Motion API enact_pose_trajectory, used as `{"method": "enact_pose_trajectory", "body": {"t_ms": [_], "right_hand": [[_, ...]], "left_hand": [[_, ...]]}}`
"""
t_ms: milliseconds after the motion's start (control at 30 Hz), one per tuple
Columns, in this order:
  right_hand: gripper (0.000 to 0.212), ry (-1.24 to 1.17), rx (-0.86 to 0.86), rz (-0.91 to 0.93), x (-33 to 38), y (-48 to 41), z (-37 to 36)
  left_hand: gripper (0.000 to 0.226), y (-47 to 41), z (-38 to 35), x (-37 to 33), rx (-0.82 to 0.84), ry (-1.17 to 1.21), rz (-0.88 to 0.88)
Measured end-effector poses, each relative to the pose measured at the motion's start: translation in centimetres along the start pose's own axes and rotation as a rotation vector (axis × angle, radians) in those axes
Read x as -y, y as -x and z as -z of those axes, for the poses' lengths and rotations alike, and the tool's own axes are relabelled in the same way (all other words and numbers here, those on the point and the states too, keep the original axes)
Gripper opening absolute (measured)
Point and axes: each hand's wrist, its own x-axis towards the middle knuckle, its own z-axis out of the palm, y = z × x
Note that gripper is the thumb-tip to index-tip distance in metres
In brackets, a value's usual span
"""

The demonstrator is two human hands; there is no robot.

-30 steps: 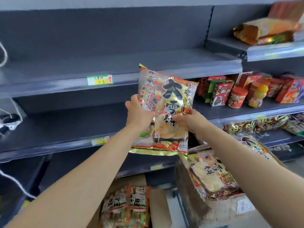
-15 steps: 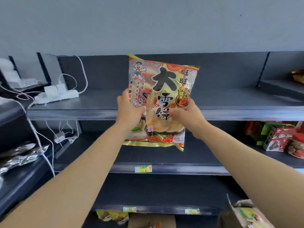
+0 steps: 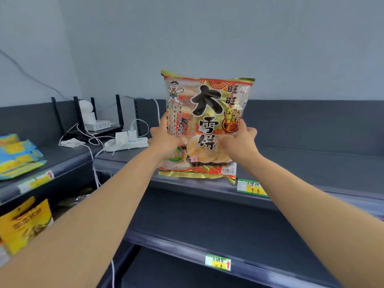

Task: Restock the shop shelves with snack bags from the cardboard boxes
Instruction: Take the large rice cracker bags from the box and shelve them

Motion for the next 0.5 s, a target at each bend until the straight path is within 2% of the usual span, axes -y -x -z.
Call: {"method": "enact_pose_trajectory", "body": {"t_ms": [200, 500], "right_hand": [[0.045, 0.054, -0.075, -0.046, 0.3, -5.6, -4.0], [0.054, 0.185, -0.138, -0.157, -2.5, -15.2, -11.4]], "left_hand": [[0.110, -6.6, 1.5, -0.4, 0.108, -0.010, -0.076], [0.091, -19.8, 0.0, 5.5, 0.260, 0.068, -0.112]]}}
